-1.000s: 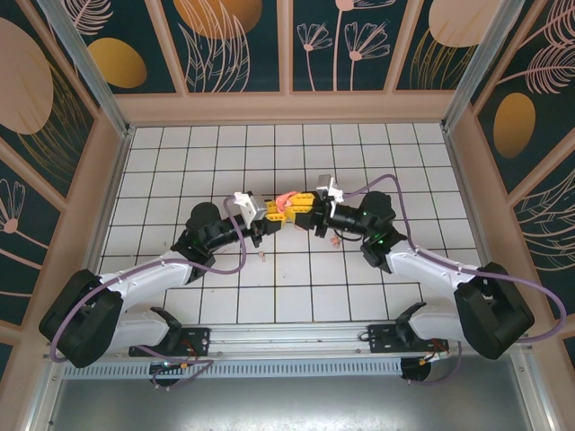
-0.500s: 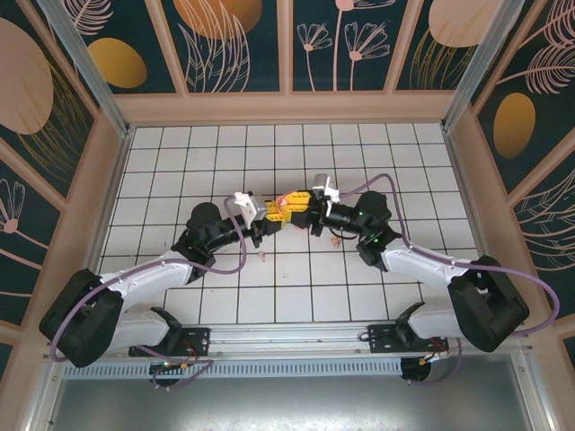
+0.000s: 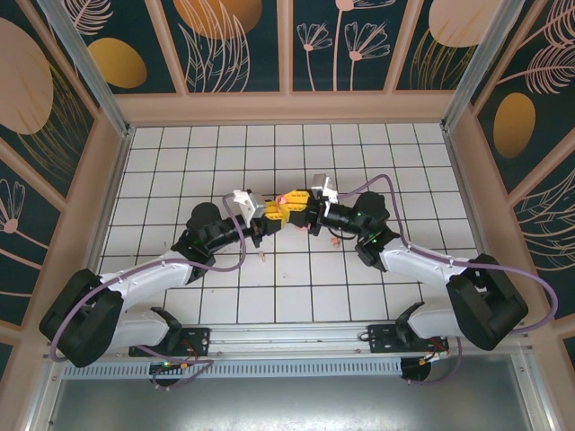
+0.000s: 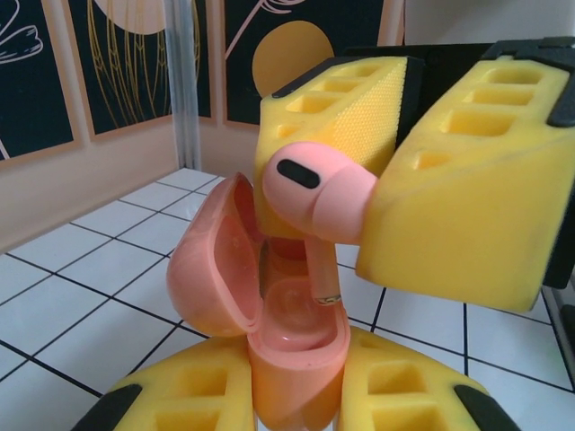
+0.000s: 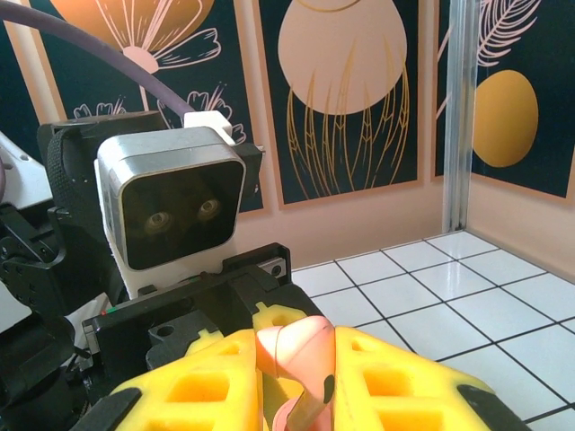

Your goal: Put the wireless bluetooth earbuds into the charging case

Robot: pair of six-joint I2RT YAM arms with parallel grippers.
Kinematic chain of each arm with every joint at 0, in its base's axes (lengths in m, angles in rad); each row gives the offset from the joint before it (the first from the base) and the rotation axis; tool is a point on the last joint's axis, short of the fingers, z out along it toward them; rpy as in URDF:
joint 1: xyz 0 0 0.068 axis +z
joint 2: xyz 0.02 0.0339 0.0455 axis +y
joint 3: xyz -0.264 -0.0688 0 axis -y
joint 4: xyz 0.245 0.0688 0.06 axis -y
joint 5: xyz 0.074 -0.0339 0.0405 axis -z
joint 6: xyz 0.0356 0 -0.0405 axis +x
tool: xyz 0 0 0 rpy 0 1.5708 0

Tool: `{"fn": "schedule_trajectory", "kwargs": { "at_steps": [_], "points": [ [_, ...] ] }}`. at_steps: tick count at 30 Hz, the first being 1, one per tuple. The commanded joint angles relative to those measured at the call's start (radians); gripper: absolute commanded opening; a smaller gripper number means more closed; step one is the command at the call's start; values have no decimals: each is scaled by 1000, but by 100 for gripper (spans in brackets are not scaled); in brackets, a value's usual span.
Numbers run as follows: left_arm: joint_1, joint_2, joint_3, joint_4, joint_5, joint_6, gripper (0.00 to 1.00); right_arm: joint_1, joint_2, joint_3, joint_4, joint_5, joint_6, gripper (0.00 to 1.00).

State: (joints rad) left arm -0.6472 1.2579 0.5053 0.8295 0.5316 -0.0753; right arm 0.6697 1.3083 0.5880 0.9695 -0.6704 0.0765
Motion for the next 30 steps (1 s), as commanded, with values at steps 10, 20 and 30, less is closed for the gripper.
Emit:
{"fn": "schedule_trajectory", "kwargs": {
  "at_steps": [10, 20, 30],
  "points": [
    [-9, -1, 39, 85, -77, -24, 6, -2, -29, -28, 18, 48, 33, 21],
    [-9, -39, 16, -155, -352, 17, 6, -36, -166, 47, -376, 42, 111, 21],
    [-9, -123, -23, -297, -520, -34, 6, -38, -191, 114, -915, 237, 319, 20]
  ]
}}
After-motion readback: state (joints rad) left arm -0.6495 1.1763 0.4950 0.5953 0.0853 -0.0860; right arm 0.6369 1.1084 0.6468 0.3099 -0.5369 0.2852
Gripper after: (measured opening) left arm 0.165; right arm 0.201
